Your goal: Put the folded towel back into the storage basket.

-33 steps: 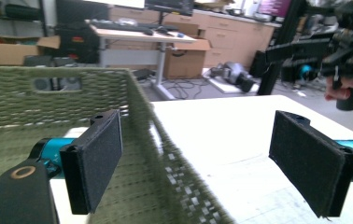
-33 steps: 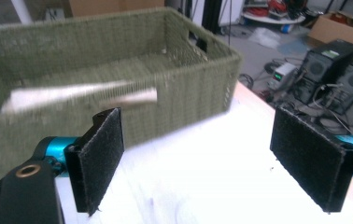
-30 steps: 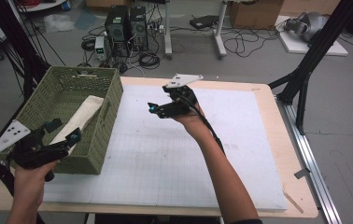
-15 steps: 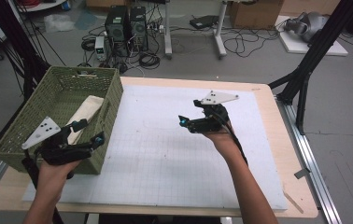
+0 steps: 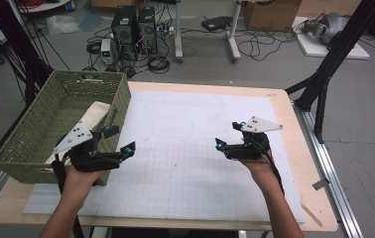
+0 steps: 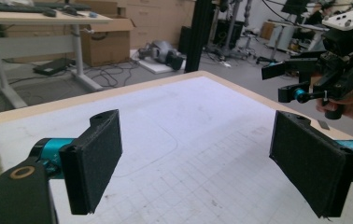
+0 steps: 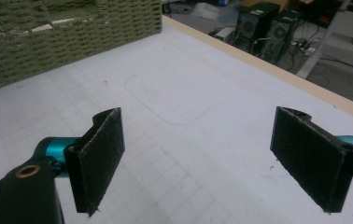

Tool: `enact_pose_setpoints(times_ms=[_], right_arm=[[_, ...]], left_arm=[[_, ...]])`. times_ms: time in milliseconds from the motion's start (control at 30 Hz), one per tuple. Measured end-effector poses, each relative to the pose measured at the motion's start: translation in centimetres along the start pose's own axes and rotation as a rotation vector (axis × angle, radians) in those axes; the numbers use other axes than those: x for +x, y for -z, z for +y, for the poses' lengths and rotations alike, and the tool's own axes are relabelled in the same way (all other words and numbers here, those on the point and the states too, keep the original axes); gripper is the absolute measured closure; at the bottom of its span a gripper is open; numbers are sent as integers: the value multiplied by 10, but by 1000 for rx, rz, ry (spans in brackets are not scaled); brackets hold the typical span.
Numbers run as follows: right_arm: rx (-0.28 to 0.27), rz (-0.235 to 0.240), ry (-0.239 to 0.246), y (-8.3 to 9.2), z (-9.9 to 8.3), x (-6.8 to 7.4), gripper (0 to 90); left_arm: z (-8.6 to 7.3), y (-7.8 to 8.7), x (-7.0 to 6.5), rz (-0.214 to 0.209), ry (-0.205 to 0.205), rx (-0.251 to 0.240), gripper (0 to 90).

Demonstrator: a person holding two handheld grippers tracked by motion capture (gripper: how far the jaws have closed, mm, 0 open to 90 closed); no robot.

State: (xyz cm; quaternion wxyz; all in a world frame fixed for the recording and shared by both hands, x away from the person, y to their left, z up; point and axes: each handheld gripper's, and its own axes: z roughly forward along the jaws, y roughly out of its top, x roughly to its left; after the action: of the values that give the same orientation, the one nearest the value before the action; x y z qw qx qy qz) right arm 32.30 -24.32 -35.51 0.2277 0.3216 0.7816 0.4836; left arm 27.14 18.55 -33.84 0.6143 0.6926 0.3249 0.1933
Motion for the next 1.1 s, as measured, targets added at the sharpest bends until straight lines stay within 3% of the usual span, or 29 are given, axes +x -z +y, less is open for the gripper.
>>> enact_pose_setpoints(times_ms=[233, 533, 833, 1100], right_arm=[[-15, -58, -13, 22, -21, -3, 162], [-21, -123, -67, 42, -56, -10, 162], [8, -169, -96, 50, -86, -14, 162], [27, -190, -87, 50, -94, -17, 162]], left_arm=[[-9, -23, -11, -48, -19, 40, 173], [-31, -51, -29, -103, -57, 100, 175], [-68, -74, -35, -128, -55, 151, 175], [-84, -79, -33, -121, -51, 140, 175]])
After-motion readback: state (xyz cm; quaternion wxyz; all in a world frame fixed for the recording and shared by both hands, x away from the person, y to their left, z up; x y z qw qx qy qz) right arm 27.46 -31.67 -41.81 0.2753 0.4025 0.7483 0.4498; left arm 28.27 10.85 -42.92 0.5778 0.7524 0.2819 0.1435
